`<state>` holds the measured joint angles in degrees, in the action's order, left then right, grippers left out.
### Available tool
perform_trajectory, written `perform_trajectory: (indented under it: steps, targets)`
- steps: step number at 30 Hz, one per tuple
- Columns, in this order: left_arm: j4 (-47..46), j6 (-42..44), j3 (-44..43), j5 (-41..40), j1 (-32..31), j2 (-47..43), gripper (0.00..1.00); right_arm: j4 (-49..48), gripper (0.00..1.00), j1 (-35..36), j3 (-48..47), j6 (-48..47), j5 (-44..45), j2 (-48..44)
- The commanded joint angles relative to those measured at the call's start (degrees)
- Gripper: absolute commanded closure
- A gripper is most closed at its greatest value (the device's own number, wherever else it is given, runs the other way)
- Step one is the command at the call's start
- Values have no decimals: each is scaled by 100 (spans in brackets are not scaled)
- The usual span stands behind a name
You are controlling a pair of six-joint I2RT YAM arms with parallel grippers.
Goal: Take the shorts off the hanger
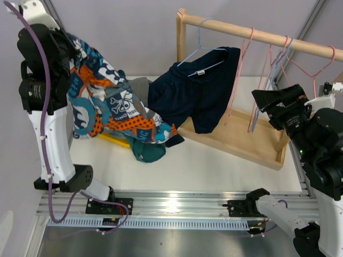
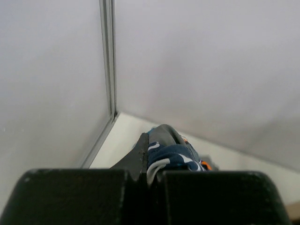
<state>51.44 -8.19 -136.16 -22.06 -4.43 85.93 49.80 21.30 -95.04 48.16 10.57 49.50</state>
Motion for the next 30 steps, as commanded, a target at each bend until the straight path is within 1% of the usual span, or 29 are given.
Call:
perform_trajectory:
  steps: [1, 4, 10, 11, 13, 14, 15, 19, 23, 24, 25, 26, 27, 29, 30]
  targets:
    - [-431, -122, -790, 201, 144, 336, 100, 13, 8, 23, 223, -228, 42, 17]
    - [-872, -148, -816, 290, 161, 696, 100, -163, 8, 23, 477, -246, -19, -106]
    - [-1319, -482, -974, 1098, 144, 1759, 100, -225, 8, 15, 698, -325, -20, -203]
    - [-1364, -465, -939, 1212, 39, 1900, 100, -234, 8, 23, 707, -325, -11, -221]
    - [-1635, -123, -765, 1179, -163, 2252, 100, -286, 9, 23, 768, -325, -11, -247]
    - [-1715, 43, -711, 1065, -399, 2374, 100, -330, 9, 23, 794, -325, -63, -291]
    - [-1803, 280, -632, 846, -488, 2497, 100, -496, 9, 15, 838, -325, -125, -317]
    - [-1717, 204, -509, 774, -559, 3270, 100, -857, 10, 23, 909, -413, -424, -423]
    - [-1672, -16, 44, 668, -559, 3299, 100, -1314, 11, 23, 812, -632, -984, -467]
    - [-1646, -164, 411, 660, -559, 3255, 96, -1559, 11, 15, 734, -667, -1204, -389]
    - [-1585, -244, 484, 729, -559, 3202, 61, -1657, 11, 15, 690, -676, -1337, -310]
    - [-1532, -297, 650, 799, -577, 3037, 18, -1727, 12, 23, 611, -650, -1564, -213]
    - [-1523, -393, 930, 809, -586, 2896, 1, -1902, 12, 23, 462, -633, -1671, 5]
    - [-1689, -429, 1537, 739, -621, 2501, 1, -2062, 13, 32, 277, -571, -1908, 270]
    - [-1820, -456, 1783, 739, -638, 1968, 1, -2184, 14, 41, 172, -562, -1979, 402]
